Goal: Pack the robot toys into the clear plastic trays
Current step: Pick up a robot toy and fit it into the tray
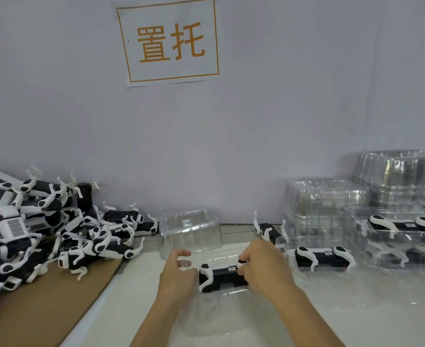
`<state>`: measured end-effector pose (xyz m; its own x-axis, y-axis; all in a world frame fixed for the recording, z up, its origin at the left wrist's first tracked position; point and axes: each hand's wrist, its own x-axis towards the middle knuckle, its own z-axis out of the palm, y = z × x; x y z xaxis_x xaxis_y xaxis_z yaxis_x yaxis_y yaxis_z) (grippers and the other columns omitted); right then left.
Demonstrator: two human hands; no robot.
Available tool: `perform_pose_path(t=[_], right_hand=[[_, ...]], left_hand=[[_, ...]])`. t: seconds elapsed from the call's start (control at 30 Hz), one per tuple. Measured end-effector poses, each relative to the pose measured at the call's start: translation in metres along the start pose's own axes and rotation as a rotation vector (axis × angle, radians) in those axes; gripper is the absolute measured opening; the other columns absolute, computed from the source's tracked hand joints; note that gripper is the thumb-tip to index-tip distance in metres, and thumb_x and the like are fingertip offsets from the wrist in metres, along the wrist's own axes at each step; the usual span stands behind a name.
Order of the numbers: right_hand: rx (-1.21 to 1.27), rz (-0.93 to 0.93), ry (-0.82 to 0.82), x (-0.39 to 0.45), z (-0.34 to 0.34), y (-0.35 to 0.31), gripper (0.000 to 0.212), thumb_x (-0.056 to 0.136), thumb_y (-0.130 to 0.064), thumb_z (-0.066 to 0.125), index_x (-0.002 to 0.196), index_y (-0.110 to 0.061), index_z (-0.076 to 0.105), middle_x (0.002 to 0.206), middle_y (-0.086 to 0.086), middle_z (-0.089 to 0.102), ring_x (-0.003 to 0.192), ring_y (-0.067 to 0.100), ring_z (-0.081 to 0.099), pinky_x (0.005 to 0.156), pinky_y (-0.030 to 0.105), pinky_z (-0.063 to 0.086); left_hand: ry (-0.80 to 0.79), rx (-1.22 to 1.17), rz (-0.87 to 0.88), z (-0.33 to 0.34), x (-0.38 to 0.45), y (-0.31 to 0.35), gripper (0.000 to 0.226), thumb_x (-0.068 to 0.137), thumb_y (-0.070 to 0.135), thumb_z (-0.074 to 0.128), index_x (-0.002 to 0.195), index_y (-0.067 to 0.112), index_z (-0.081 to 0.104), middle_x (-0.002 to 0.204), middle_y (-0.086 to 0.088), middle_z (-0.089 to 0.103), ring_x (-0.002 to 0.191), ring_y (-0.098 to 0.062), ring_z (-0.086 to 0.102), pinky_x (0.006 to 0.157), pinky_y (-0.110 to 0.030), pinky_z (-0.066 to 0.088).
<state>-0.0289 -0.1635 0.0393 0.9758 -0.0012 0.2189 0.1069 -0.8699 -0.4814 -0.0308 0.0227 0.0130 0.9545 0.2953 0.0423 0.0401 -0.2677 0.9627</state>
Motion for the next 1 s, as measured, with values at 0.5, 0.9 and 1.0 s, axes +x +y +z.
perform_pose_path(t=[0.5,0.9,1.0], right_hand=[[0.001,-0.294,-0.189,-0.019,0.019,-0.036,0.032,0.101,-0.046,0.039,0.118,-0.043,0.066,0.103,-0.011,0.05,0.109,0.017,0.045,0.096,0.041,0.025],[0.473,-0.191,-0.085,-0.007,-0.001,-0.025,0.029,0.095,-0.023,0.049,0.097,-0.03,0.077,0.101,-0.021,0.071,0.1,-0.004,0.062,0.093,0.013,0.046],[0.574,-0.154,0.134,0.001,-0.016,-0.009,0.029,0.095,-0.015,0.053,0.091,-0.034,0.074,0.089,-0.024,0.069,0.087,-0.014,0.061,0.072,-0.001,0.041]], left_hand=[[0.074,-0.038,0.031,0.003,-0.006,0.0,0.023,0.094,0.009,0.049,0.1,0.03,0.058,0.084,-0.001,0.06,0.065,-0.013,0.053,0.056,-0.027,0.041],[0.0,0.573,0.643,0.0,-0.01,0.014,0.032,0.097,0.034,0.053,0.129,0.031,0.051,0.126,0.02,0.045,0.129,-0.01,0.042,0.105,-0.029,0.033],[-0.332,0.821,0.571,0.011,-0.017,0.021,0.065,0.079,0.083,0.041,0.134,0.049,0.042,0.156,0.016,0.025,0.149,-0.015,0.014,0.12,-0.039,0.012]])
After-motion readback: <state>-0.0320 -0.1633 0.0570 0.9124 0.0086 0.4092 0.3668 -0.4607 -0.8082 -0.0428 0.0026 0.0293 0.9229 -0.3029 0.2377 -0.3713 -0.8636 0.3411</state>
